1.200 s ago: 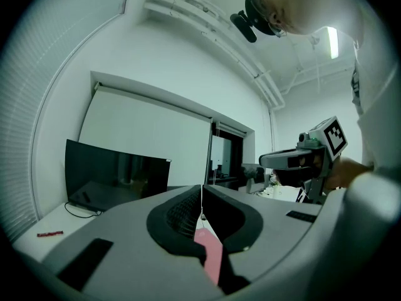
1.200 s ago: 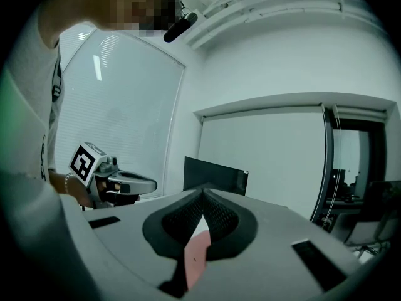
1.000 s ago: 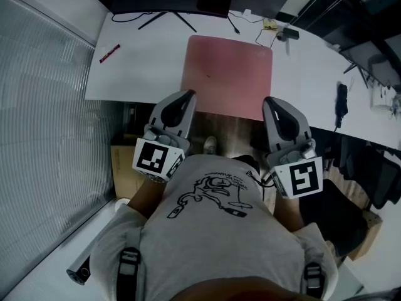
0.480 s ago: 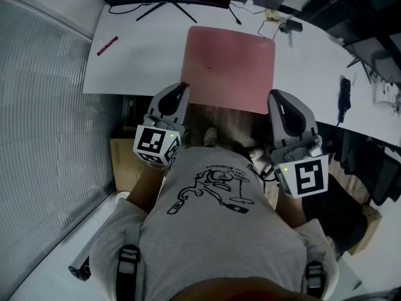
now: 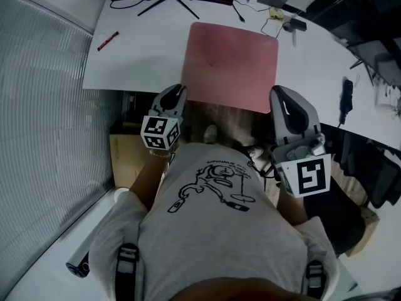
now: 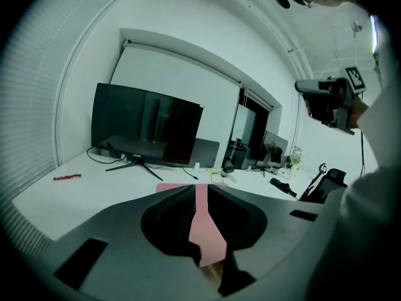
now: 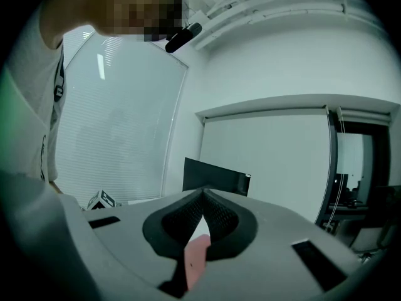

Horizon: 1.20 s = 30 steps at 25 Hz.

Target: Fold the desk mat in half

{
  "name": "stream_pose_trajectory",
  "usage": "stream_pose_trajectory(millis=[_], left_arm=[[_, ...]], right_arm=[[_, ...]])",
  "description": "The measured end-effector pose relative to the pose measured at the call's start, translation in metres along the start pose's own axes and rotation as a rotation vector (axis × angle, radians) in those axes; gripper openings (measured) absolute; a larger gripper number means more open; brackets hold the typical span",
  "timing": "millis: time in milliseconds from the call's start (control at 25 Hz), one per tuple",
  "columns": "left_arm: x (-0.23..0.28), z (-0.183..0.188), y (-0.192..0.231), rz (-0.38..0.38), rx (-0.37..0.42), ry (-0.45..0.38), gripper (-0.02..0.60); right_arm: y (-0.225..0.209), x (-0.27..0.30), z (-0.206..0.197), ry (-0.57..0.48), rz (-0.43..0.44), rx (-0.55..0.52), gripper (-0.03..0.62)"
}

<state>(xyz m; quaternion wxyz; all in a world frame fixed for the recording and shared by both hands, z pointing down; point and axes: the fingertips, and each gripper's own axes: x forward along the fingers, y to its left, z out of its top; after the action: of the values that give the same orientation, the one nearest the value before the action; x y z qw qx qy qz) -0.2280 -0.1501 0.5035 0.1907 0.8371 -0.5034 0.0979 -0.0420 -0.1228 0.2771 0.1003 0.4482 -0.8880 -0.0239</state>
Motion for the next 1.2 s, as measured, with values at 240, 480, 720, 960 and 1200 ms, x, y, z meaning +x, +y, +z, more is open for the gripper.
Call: stream_pose_trajectory(millis=[240, 480, 720, 960, 1200], left_arm=[[0.015, -0.053, 0.015, 0.003, -0.042, 0.090, 0.067], [0.023, -0.105, 0.034, 0.034, -0.109, 0.172, 0.097], [0.028, -0.156, 0.052, 0.061, -0.186, 0.261, 0.101], [0.036, -0.194, 0.065, 0.055, -0.309, 0.309, 0.131], [0.046, -0.223, 0.075, 0.056, -0.470, 0.329, 0.138]], right_arm=[[-0.003, 0.000, 0.008, -0.023, -0.020, 0.023, 0.006], [0.000, 0.000, 0.009, -0.029, -0.027, 0.034, 0.006], [0.003, -0.001, 0.010, -0.031, -0.023, 0.029, 0.006], [0.003, -0.003, 0.007, -0.020, -0.023, 0.034, 0.006], [0.003, -0.006, 0.002, -0.013, -0.025, 0.032, 0.006]])
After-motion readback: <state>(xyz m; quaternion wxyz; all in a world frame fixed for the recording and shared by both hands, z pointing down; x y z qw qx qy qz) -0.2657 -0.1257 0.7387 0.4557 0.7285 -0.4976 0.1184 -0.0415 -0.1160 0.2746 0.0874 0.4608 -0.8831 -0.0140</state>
